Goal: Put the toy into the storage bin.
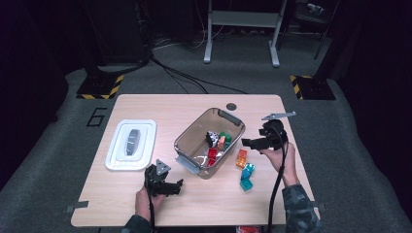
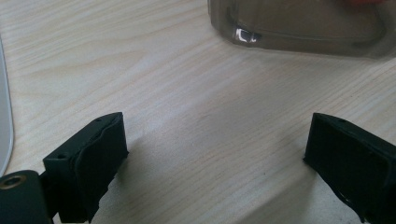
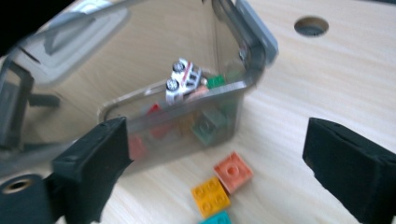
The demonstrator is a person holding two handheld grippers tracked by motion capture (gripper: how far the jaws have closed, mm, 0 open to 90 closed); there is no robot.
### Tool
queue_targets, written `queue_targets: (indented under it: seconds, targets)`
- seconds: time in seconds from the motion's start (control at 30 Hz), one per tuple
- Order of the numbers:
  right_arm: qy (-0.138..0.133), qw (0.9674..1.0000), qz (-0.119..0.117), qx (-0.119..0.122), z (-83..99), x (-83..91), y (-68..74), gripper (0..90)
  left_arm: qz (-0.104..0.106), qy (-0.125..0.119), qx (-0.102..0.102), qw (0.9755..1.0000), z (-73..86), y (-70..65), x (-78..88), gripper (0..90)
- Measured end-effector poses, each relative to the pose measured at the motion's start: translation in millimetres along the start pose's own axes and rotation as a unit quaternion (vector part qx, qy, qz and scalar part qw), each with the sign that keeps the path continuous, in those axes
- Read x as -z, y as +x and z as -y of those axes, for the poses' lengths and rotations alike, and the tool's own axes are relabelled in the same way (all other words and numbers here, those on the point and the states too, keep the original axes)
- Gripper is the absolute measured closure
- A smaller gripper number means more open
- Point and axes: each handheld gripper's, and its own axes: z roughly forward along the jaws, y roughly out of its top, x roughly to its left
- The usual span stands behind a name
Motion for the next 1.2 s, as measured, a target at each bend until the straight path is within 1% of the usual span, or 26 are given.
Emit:
queue_targets:
  seconds: [0.1,0.17,0.2,0.27,0.3,0.4,0.47,0.5,0.57,0.6,0.67,0.7,0.73,0.77,0.8,0.83,0.87,0.97,1.03,1.07,1.1,1.13,1.17,1.2]
  targets:
    - [0.005,0.9999,0.008,-0.006,12.3,1.3,-2.2,2.4,0.000,0.000,0.000,1.0000,0.0,0.0,0.0,5.4]
    - [0.009,0.9999,0.008,-0.005,21.9,0.9,-4.5,0.2,0.000,0.000,0.000,1.0000,0.0,-0.1,0.0,5.4]
    - [0.012,0.9999,0.008,-0.004,26.2,0.0,-5.2,0.0,0.000,0.000,0.000,1.0000,0.0,-0.1,0.0,5.4]
    - [0.019,0.9998,0.004,-0.010,34.2,-1.0,-5.1,0.0,0.000,0.000,0.000,1.0000,0.0,-0.1,0.0,5.4]
    - [0.018,0.9998,0.007,-0.004,38.5,-2.4,-6.0,0.0,0.000,0.000,0.000,1.0000,0.0,-0.1,0.0,5.4]
    - [0.030,0.9995,0.006,-0.011,53.7,-5.8,-4.8,0.0,0.000,0.000,0.000,1.0000,0.0,0.0,0.0,5.4]
    - [0.034,0.9993,0.006,-0.012,62.1,-7.8,-3.0,0.0,0.000,0.000,0.000,1.0000,0.0,0.0,0.0,5.4]
    - [0.035,0.9993,0.006,-0.008,65.8,-9.1,-2.3,0.0,0.000,0.000,0.000,1.0000,0.0,-0.1,0.0,5.4]
    - [0.044,0.9989,0.006,-0.013,74.3,-11.6,0.9,0.0,0.000,0.000,0.000,1.0000,0.0,-0.1,0.0,5.4]
    - [0.045,0.9989,0.007,-0.006,79.8,-14.1,1.7,0.0,0.000,0.000,0.000,1.0000,0.0,-0.1,0.0,5.4]
    - [0.051,0.9986,0.009,-0.008,88.2,-16.6,5.3,0.0,-0.001,0.000,0.000,1.0000,0.0,-0.1,0.0,5.4]
    - [0.050,0.9987,0.007,-0.004,92.5,-18.6,6.0,0.0,0.000,0.000,0.000,1.0000,0.0,-0.1,0.0,5.4]
    - [0.052,0.9986,0.010,-0.006,97.6,-19.8,8.5,0.0,0.000,0.000,0.000,1.0000,0.0,-0.1,0.0,5.4]
    - [0.050,0.9986,0.014,-0.002,100.9,-20.8,8.7,0.0,0.000,0.000,0.000,1.0000,0.0,-0.1,0.0,5.4]
    - [0.050,0.9986,0.014,-0.002,100.9,-20.8,8.7,0.0,0.000,0.000,0.000,1.0000,0.0,-0.1,0.0,5.4]
    - [0.048,0.9986,0.021,-0.004,110.6,-22.1,12.9,0.0,0.000,0.000,0.000,1.0000,0.0,-0.1,0.0,5.4]
    - [0.048,0.9985,0.024,-0.004,113.4,-22.9,14.3,0.9,-0.001,0.000,0.000,1.0000,0.0,-0.1,0.0,5.4]
    - [0.062,0.9979,0.021,0.002,122.6,-27.2,19.6,4.8,-0.001,-0.001,0.000,1.0000,0.0,-0.2,0.0,5.4]
    - [0.059,0.9980,0.023,0.007,128.8,-28.3,22.6,10.1,0.000,0.000,0.000,1.0000,0.0,-0.1,0.0,5.4]
    - [0.059,0.9980,0.022,0.002,132.2,-28.1,26.6,14.7,0.000,0.000,0.000,1.0000,0.0,-0.1,0.0,5.4]
    - [0.054,0.9982,0.024,0.009,133.9,-28.5,27.5,16.6,-0.001,-0.001,0.000,1.0000,0.0,-0.2,0.0,5.4]
    - [0.054,0.9981,0.028,0.010,135.0,-28.5,29.3,19.5,-0.001,0.000,0.000,1.0000,0.0,-0.2,0.0,5.4]
    - [0.051,0.9982,0.024,0.017,136.5,-28.2,31.0,22.6,0.000,0.000,0.000,1.0000,0.0,-0.1,0.0,5.4]
    - [0.051,0.9983,0.026,0.014,138.2,-28.2,34.7,27.5,0.000,0.000,0.000,1.0000,0.0,-0.1,0.0,5.4]
